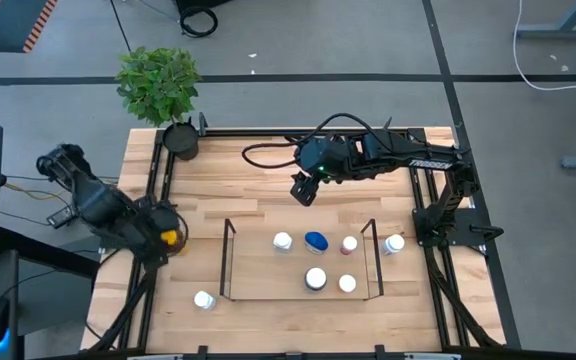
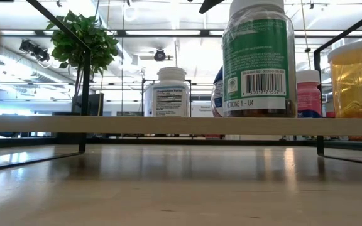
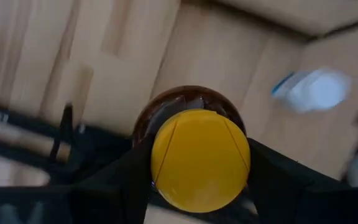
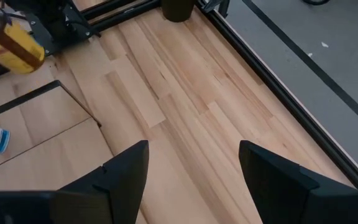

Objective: Pick and place medicine bottles onto shelf by color
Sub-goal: Put the yellow pill bottle on the shelf

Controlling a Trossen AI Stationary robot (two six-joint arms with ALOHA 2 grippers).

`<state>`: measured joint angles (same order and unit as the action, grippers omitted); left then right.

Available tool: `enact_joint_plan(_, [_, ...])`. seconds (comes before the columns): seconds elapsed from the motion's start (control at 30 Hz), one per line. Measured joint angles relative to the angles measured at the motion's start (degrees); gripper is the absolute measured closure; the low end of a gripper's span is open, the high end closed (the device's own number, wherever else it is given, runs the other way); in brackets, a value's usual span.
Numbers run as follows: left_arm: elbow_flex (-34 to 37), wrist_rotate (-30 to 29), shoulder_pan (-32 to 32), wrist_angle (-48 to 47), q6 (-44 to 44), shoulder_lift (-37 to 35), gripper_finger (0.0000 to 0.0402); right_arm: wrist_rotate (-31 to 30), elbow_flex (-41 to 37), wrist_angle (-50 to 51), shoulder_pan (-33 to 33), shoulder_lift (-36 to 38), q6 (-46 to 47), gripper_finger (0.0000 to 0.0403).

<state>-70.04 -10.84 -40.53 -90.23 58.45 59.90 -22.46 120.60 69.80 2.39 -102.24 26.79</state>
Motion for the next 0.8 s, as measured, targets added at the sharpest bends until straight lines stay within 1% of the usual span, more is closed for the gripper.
enact_joint_plan(0.13, [-6.63,-5.51,3.76,0.10,-1.18,-0.39,0.0182,0.00,0.00,-0.82,0.00,-0.02,-0.18,0.0146])
enact_joint_plan(0.27, [-12.04,-8.16,8.94,0.16,-6.22,0.75,0.0182,0.00,-0.02,-1.44,0.00,-0.02,-0.24,0.0146])
enact_joint_plan(0.53, [-23.51,-8.53,17.84,0.16,-18.90,6.01,0.0182,0.12,-0.02,-1.25,0.00,-0.02,-0.51,0.0146])
enact_joint_plan(0.73, [-33.63,-9.78,22.02,0.15,-27.99,11.31,0.0182,0.42,-0.02,-1.21,0.02,-0.02,-0.46,0.0146])
enact_joint_plan(0.8, [-35.87,-9.71,22.95,0.31,-30.88,13.24,0.0182,0.42,-0.02,-1.21,0.02,-0.02,-0.46,0.0146])
